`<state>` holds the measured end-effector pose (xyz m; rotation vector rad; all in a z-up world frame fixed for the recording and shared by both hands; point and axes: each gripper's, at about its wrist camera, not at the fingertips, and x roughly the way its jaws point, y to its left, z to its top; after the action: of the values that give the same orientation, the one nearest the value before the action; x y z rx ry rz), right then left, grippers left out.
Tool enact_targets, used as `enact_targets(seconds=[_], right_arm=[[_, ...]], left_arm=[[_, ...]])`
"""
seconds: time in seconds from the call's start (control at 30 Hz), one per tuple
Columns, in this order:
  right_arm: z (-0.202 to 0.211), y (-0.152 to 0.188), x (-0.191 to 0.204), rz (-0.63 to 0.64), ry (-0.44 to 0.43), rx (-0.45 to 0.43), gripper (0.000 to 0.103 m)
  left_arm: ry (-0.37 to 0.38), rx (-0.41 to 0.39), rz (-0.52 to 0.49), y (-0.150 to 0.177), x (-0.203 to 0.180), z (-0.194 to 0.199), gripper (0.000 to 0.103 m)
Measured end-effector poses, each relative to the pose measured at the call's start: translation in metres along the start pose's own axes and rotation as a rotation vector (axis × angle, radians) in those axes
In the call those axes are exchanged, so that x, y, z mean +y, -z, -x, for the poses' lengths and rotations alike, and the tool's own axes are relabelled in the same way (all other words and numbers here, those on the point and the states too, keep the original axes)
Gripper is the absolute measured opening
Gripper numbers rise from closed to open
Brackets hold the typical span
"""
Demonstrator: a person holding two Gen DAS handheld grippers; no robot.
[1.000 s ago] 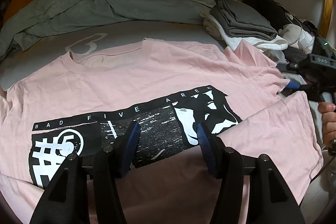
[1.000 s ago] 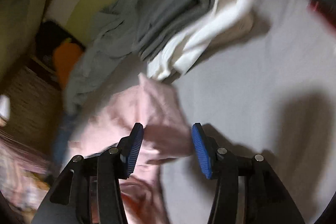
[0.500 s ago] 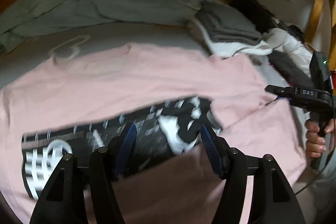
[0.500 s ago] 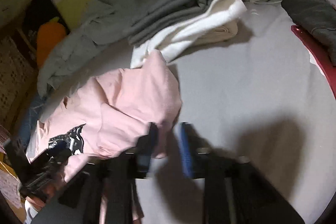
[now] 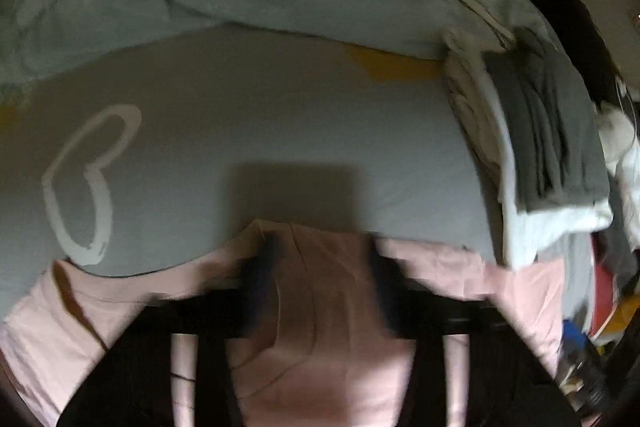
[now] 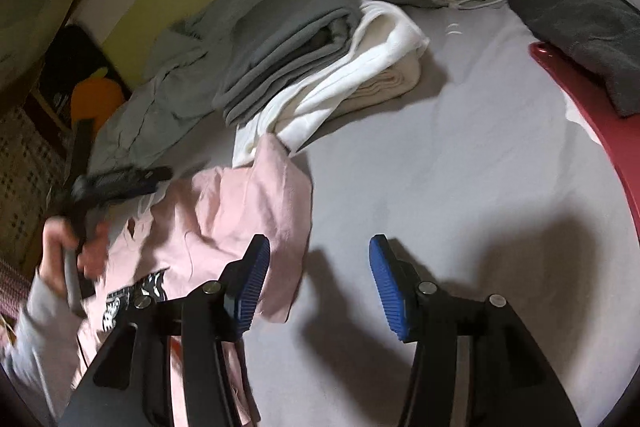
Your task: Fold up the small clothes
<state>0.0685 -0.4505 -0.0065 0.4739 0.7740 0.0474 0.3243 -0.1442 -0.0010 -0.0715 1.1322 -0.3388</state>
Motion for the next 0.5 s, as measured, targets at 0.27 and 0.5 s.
enact_targets(seconds=[0.27, 0.5], right_arm=[[-0.001, 0.001, 0.005, 0.039, -0.012, 0.008, 0.053], [0.003, -0.001, 0.004, 0.036, -0.031, 0.000, 0.053]], left_arm=[[-0.064, -0.099, -0.071, -0.007, -0.004, -0.003, 0.000], [-0.030, -0.034, -0.029, 0.010, 0.012, 0.015, 0.057]])
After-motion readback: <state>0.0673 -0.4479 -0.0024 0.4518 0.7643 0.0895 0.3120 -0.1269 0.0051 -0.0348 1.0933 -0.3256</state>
